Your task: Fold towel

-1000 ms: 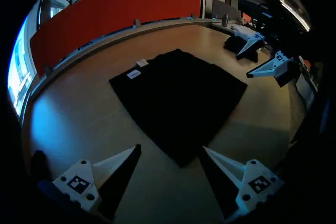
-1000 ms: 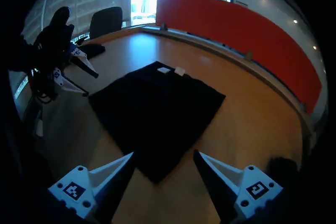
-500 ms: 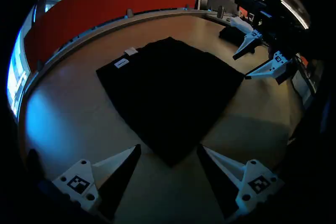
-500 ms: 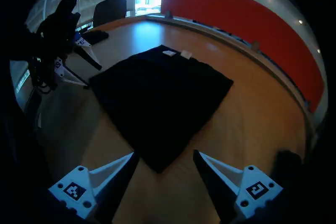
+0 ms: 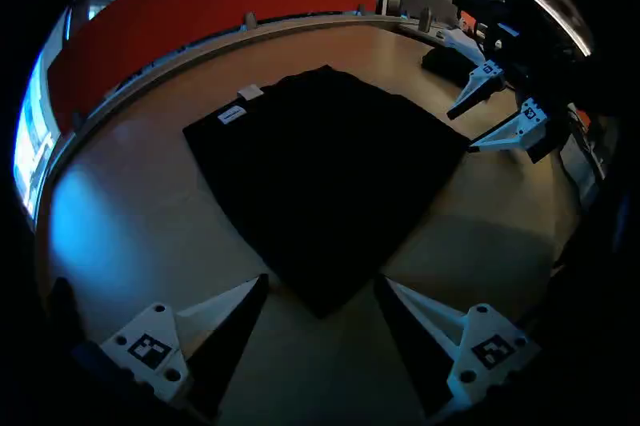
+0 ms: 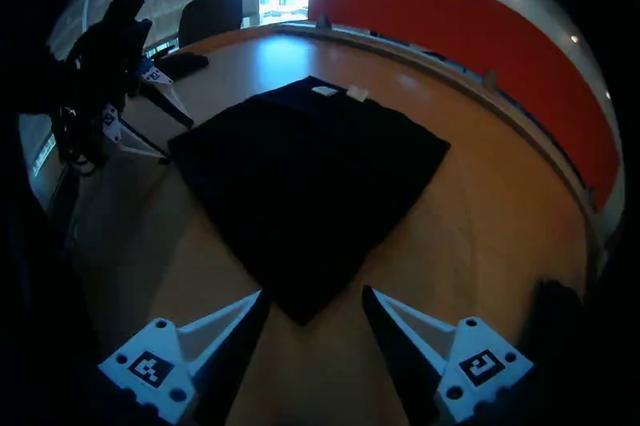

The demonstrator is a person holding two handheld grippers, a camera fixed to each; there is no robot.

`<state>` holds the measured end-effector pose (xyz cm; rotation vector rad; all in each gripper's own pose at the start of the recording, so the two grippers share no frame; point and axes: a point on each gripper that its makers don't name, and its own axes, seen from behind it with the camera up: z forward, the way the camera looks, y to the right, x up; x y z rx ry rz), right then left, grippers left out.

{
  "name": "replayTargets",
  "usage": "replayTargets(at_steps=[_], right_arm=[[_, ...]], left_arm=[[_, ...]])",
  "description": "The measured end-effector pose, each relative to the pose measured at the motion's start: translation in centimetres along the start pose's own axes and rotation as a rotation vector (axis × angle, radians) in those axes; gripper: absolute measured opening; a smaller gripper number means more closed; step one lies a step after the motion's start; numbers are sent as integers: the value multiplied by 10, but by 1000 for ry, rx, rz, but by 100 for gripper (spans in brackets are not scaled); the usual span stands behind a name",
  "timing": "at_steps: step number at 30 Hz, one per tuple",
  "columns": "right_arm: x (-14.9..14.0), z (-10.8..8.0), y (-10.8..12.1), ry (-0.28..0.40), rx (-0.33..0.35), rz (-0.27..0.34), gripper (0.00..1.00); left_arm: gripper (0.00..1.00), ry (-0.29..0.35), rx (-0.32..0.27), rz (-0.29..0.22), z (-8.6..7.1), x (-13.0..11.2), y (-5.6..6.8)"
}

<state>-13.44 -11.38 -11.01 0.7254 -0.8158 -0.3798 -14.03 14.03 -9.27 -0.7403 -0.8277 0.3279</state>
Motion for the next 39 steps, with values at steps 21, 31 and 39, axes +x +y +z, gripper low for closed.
replayTargets(at_steps=[21, 31, 39], right_arm=[[-4, 8, -6, -4, 34, 15, 45], [-2, 9, -11, -5, 45, 22, 25], [3, 6, -15, 3, 42, 34, 19]], left_arm=[[65, -20, 41, -31, -3, -2, -1], [33, -24, 59, -58, -3, -1, -3], [13, -26, 69, -72, -4, -1, -3]])
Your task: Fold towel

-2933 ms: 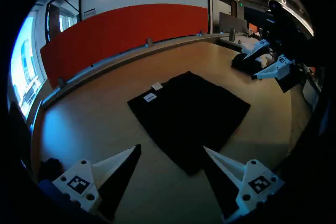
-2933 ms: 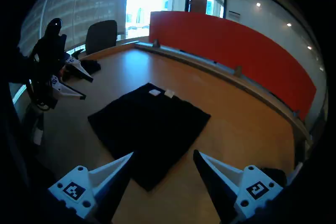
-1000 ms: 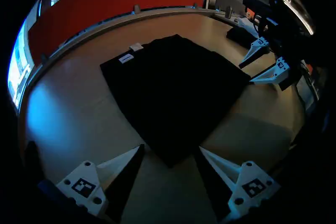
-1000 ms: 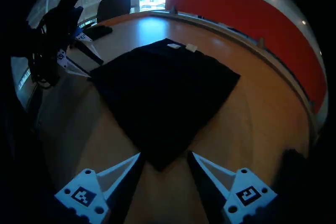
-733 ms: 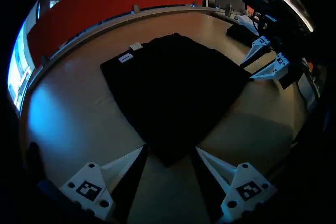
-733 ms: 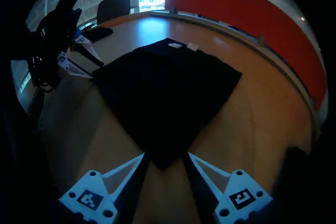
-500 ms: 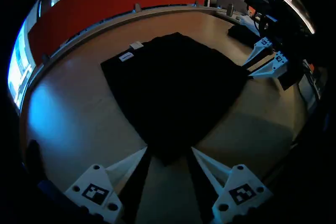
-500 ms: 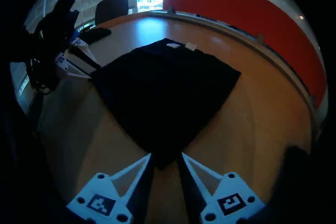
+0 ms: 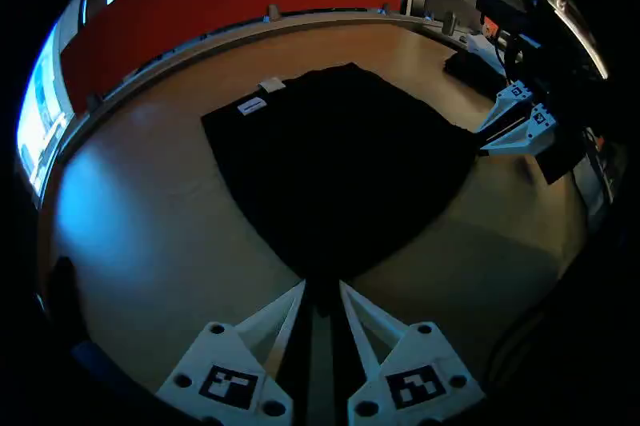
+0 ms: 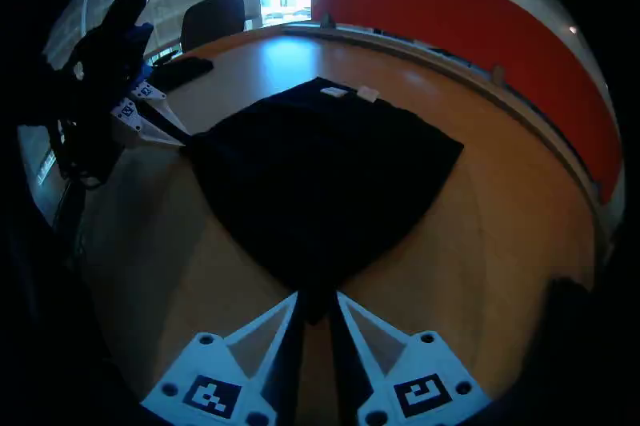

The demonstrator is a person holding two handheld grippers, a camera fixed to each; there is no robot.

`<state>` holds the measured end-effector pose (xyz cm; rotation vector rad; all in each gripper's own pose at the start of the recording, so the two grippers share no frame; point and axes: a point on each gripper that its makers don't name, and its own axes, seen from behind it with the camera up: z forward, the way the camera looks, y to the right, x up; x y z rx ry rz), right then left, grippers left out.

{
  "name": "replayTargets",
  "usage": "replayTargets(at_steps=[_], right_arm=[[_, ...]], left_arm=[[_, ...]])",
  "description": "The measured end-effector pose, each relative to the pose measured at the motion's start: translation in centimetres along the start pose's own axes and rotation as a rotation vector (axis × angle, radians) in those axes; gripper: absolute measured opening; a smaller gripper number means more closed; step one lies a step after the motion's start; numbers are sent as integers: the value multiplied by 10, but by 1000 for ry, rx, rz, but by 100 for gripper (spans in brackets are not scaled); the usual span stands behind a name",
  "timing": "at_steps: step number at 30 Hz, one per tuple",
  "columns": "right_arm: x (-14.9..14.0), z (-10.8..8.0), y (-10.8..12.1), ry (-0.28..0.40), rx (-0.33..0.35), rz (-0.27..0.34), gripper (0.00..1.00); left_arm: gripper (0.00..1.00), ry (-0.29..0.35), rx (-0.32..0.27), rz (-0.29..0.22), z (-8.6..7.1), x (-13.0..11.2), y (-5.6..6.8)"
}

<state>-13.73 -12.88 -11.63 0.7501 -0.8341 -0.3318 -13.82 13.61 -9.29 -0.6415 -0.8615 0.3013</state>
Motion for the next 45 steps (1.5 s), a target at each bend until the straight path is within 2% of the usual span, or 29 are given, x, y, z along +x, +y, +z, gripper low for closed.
replayTargets(at_steps=[13, 24, 33, 45], right_arm=[[13, -14, 4, 31, -13, 24, 18], [35, -39, 1, 50, -15, -5, 18], [54, -65, -6, 71, -15, -18, 18], [66, -93, -25, 92, 11, 8, 18]], left_arm=[[12, 21, 5, -25, -10, 10, 6], [12, 36, 14, -39, -35, 25, 6], [12, 32, 22, -54, -59, 32, 14], [12, 32, 18, -87, -90, 39, 21]])
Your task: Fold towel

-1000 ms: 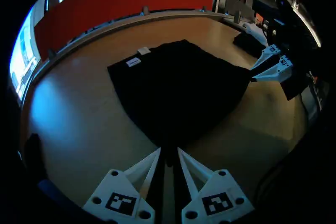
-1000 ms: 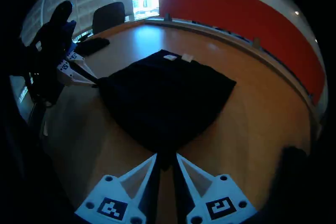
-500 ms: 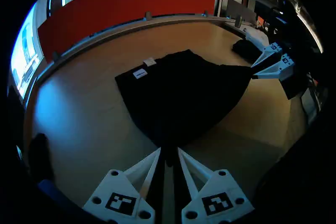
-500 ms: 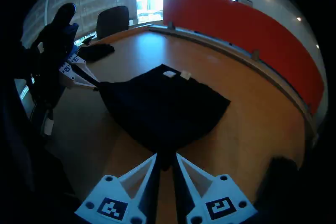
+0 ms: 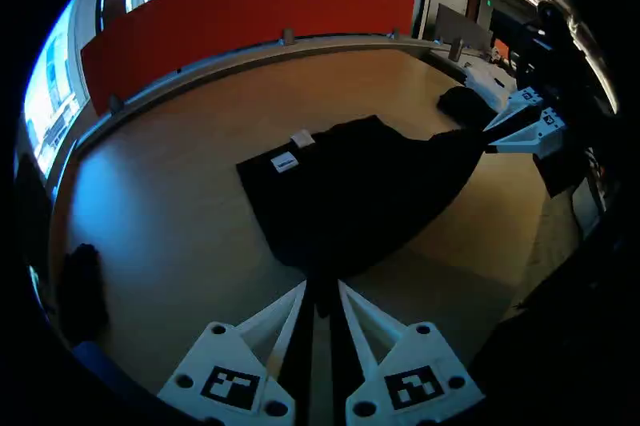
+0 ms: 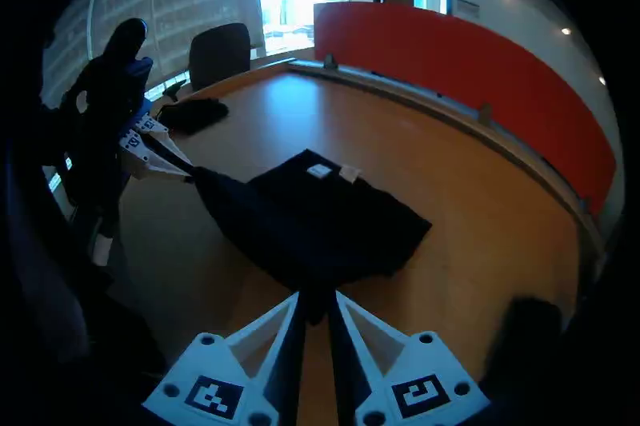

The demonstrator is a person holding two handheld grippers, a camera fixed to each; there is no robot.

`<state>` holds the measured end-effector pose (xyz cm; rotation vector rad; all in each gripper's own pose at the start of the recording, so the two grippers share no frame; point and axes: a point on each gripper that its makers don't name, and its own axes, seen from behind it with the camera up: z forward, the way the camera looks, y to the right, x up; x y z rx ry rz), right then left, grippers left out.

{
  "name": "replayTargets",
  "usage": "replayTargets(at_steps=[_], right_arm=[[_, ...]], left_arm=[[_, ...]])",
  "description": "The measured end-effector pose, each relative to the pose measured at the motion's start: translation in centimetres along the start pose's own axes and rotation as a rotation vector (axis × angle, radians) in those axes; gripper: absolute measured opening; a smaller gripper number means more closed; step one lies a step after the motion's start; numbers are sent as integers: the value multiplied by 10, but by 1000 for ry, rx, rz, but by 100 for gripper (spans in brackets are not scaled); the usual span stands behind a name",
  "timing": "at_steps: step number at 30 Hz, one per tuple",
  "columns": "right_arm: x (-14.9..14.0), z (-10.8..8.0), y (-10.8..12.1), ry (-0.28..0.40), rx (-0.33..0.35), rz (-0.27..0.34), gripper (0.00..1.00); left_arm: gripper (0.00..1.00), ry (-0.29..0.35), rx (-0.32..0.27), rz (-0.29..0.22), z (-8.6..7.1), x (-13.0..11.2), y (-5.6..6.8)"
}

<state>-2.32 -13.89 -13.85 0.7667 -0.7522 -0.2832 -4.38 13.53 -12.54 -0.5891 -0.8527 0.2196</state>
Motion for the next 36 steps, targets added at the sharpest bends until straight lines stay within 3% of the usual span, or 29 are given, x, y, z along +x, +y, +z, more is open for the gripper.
replayTargets(at_steps=[24, 36], right_arm=[[7, -34, -11, -29, 30, -26, 18], [7, -38, -12, -36, 34, -30, 18]], left_arm=[[12, -4, -24, 11, -29, 11, 11], [12, -12, -33, 11, -33, 7, 19]])
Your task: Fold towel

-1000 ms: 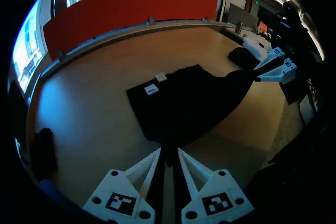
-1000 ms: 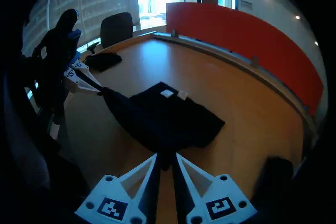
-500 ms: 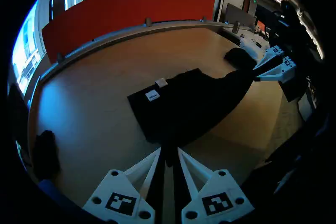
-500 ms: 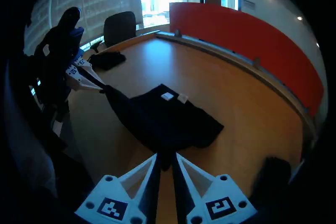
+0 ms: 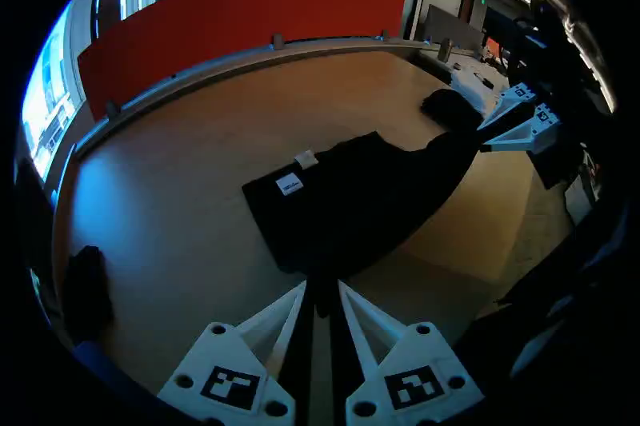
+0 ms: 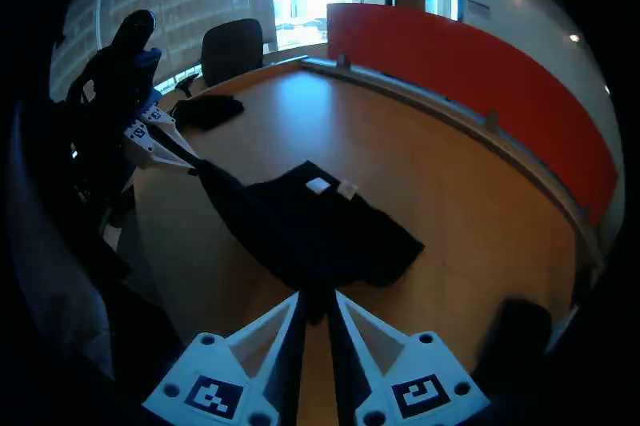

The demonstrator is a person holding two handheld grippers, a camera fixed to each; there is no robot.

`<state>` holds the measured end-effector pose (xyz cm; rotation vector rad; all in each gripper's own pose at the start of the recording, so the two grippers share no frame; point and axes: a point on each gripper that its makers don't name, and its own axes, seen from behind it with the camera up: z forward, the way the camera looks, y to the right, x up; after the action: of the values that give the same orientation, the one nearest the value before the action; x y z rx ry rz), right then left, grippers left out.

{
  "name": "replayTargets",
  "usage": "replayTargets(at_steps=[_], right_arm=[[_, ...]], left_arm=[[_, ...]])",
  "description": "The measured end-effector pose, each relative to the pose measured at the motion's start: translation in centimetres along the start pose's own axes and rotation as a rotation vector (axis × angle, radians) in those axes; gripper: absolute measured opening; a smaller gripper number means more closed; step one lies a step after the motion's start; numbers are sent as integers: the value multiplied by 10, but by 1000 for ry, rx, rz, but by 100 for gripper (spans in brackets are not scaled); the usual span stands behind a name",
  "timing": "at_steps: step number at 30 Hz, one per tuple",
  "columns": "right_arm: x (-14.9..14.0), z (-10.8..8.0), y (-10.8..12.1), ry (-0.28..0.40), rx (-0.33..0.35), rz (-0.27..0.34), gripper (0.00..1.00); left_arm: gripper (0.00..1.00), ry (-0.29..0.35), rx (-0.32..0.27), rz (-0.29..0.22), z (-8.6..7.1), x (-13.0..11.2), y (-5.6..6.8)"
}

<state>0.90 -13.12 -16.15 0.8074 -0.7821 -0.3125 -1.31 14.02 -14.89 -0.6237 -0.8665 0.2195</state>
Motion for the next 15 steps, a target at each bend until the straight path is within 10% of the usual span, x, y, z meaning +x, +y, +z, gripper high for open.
replayTargets(at_steps=[15], right_arm=[[1, 8, 8, -14, -9, 3, 18]], left_arm=[[12, 4, 7, -6, 10, 6, -6]])
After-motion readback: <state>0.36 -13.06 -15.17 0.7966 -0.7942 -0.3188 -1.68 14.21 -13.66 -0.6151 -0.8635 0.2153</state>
